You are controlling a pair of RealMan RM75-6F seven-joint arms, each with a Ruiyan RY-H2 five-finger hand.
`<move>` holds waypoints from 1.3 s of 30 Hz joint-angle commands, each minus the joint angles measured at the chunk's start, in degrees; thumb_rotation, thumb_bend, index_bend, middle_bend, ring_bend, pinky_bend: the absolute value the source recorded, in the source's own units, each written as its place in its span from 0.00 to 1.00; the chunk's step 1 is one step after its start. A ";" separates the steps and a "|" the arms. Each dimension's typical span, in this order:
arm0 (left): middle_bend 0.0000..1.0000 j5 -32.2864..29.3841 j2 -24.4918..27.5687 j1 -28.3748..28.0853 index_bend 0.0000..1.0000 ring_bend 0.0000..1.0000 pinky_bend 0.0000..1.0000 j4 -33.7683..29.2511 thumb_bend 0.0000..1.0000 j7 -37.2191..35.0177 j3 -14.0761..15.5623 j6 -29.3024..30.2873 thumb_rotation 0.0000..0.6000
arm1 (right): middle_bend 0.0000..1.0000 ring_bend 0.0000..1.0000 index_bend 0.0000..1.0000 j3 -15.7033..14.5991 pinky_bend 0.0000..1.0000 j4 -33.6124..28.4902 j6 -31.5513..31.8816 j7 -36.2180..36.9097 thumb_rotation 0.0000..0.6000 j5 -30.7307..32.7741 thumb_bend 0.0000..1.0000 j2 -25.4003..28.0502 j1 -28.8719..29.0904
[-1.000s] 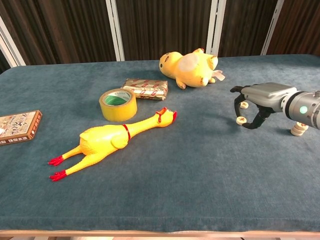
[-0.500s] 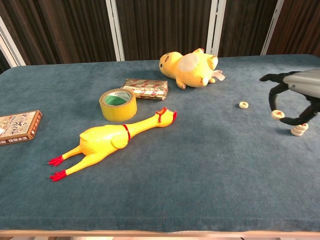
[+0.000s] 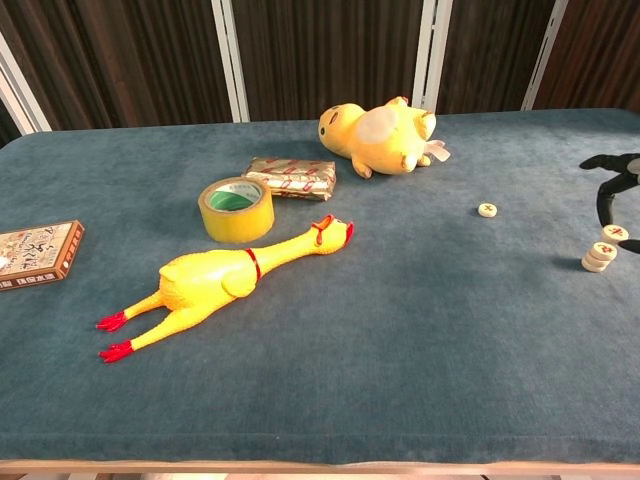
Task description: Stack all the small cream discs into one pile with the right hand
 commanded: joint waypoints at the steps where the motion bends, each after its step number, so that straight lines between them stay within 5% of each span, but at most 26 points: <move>1: 0.00 -0.15 -0.02 0.01 0.00 0.00 0.06 -0.08 0.44 0.15 -0.06 0.01 1.00 | 0.05 0.00 0.63 0.69 0.00 1.83 -1.49 1.08 1.00 0.83 0.47 -0.76 0.21; 15: 0.00 -0.15 -0.10 0.02 0.00 0.00 0.06 0.05 0.44 -0.21 -0.15 0.26 1.00 | 0.05 0.00 0.62 0.94 0.00 3.79 -2.99 1.67 1.00 0.00 0.47 -2.07 0.16; 28: 0.00 -0.13 0.04 0.21 0.00 0.00 0.06 0.09 0.44 -0.69 -0.16 0.66 1.00 | 0.05 0.00 0.42 1.80 0.00 0.09 -1.89 2.60 1.00 -0.27 0.47 0.27 -0.76; 36: 0.00 -0.48 -0.15 -0.43 0.00 0.00 0.06 -0.13 0.44 -0.17 -0.33 -0.47 1.00 | 0.05 0.00 0.43 10.72 0.00 2.09 -3.55 3.91 1.00 7.40 0.47 -2.49 4.38; 39: 0.00 -0.54 -0.28 -0.65 0.00 0.00 0.06 -0.01 0.44 -0.05 -0.36 -0.83 1.00 | 0.05 0.00 0.43 11.85 0.00 4.54 -5.22 1.47 1.00 10.00 0.47 -4.66 6.49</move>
